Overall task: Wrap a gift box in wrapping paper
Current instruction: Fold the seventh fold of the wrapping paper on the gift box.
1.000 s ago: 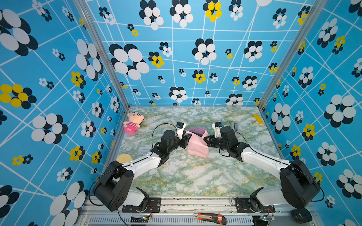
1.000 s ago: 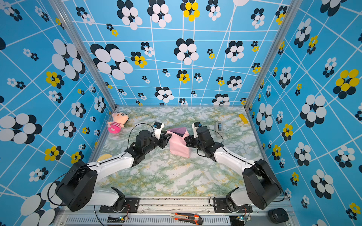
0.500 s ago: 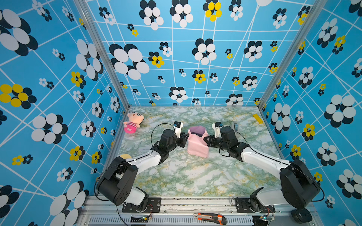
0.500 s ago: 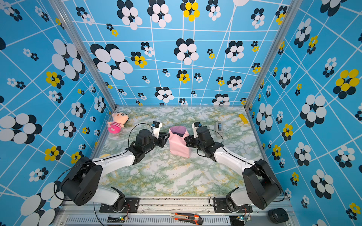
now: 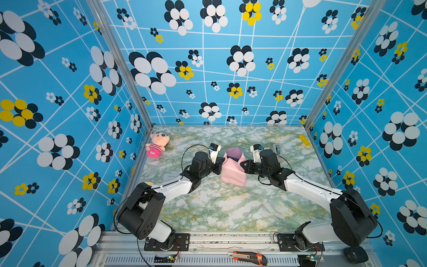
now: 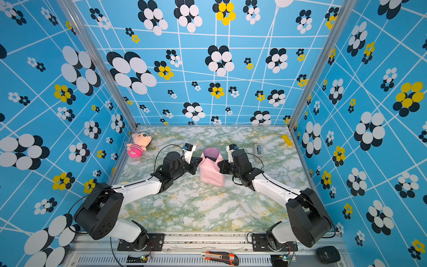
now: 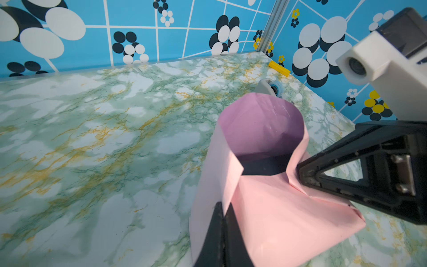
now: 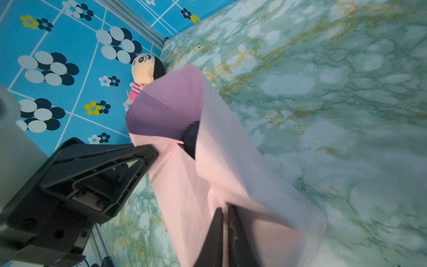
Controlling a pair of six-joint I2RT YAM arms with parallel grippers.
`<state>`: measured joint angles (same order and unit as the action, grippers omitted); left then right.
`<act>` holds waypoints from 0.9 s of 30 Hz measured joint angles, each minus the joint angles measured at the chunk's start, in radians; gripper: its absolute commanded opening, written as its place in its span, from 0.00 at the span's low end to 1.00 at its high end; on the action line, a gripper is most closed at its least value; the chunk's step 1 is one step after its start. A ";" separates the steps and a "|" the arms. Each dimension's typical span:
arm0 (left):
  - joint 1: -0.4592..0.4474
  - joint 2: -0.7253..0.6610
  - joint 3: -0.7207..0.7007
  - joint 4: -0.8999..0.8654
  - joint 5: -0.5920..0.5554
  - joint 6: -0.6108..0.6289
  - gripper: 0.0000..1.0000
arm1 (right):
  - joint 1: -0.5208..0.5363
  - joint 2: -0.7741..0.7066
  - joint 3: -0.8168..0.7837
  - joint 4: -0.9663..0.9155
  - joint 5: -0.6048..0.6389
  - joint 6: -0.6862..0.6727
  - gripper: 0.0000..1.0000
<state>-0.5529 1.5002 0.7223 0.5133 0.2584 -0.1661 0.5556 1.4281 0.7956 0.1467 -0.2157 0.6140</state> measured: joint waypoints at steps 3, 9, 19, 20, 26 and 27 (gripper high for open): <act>-0.020 0.006 0.023 -0.047 -0.003 0.064 0.00 | -0.002 0.000 0.000 0.000 0.000 0.000 0.11; -0.048 0.015 0.074 -0.147 -0.043 0.195 0.04 | -0.004 0.000 0.000 -0.001 0.000 0.000 0.11; -0.084 0.050 0.150 -0.252 -0.014 0.282 0.27 | -0.005 0.001 0.000 0.000 -0.004 0.000 0.11; -0.084 0.050 0.150 -0.253 -0.011 0.282 0.27 | -0.005 0.001 0.000 0.000 -0.005 0.000 0.12; -0.072 0.057 0.151 -0.248 0.017 0.261 0.24 | -0.005 0.001 0.000 0.005 -0.010 0.001 0.21; -0.068 0.061 0.151 -0.243 0.023 0.254 0.23 | -0.005 0.001 0.000 0.007 -0.011 0.002 0.25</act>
<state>-0.6212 1.5612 0.8730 0.2699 0.2813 0.0883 0.5510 1.4288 0.7956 0.1539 -0.2272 0.6163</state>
